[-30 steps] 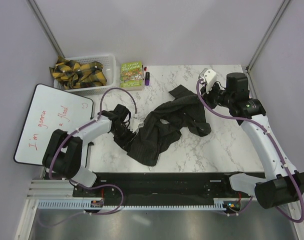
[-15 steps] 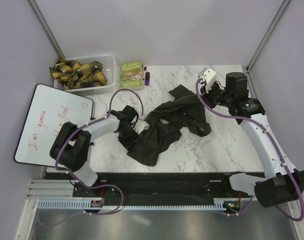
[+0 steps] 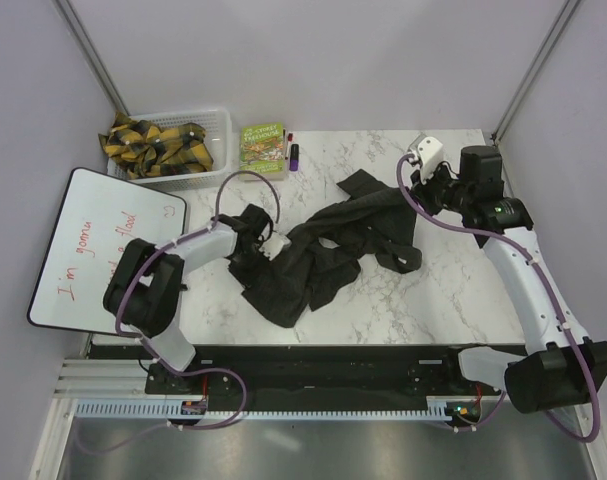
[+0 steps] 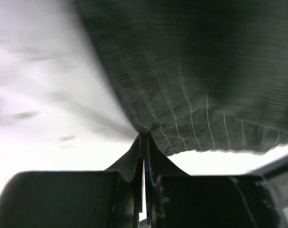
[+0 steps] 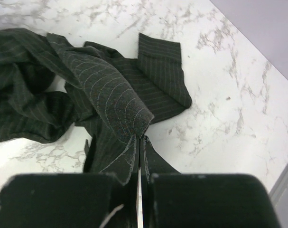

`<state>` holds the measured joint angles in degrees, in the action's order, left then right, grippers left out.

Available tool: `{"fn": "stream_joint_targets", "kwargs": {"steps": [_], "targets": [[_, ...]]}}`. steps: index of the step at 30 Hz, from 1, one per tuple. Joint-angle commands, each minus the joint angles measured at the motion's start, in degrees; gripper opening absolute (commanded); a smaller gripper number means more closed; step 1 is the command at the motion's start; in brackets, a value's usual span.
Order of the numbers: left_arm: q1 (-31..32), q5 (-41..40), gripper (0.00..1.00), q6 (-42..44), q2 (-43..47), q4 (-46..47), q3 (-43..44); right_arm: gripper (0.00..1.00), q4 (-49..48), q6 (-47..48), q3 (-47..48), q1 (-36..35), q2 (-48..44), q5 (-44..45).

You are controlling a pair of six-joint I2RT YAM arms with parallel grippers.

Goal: Fold and stack the long sleeve shirts
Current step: Flatten the shirt out

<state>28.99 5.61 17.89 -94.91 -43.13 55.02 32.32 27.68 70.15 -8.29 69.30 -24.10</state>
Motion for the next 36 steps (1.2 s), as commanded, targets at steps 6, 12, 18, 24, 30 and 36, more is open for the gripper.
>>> {"fn": "stream_joint_targets", "kwargs": {"steps": [6, 12, 18, 24, 30, 36], "targets": [[-13.7, -2.18, 0.02, 6.01, 7.18, -0.81, 16.95, 0.0, -5.59, -2.28, 2.18, 8.12, 2.24, -2.18], [-15.45, -4.63, 0.02, 6.45, 16.15, 0.42, 20.47, 0.0, -8.58, -6.5, 8.5, 12.51, 3.04, -3.59], [-16.25, -4.47, 0.02, 10.49, 28.45, 0.87, 19.6, 0.0, -9.03, -7.82, 13.96, 17.17, 1.28, -4.99], [-16.08, 3.43, 0.02, 21.37, 42.43, -2.56, 2.4, 0.0, -3.42, 0.78, 5.28, 19.54, -7.05, -5.7], [-14.85, 11.17, 0.02, 31.5, 53.41, -9.41, -16.95, 0.0, 13.35, 21.42, -9.22, 19.54, -14.7, -7.72], [-14.49, 14.43, 0.07, 34.14, 55.19, -11.71, -23.38, 0.0, 20.32, 31.72, -20.57, 19.63, -21.22, -7.02]]}}
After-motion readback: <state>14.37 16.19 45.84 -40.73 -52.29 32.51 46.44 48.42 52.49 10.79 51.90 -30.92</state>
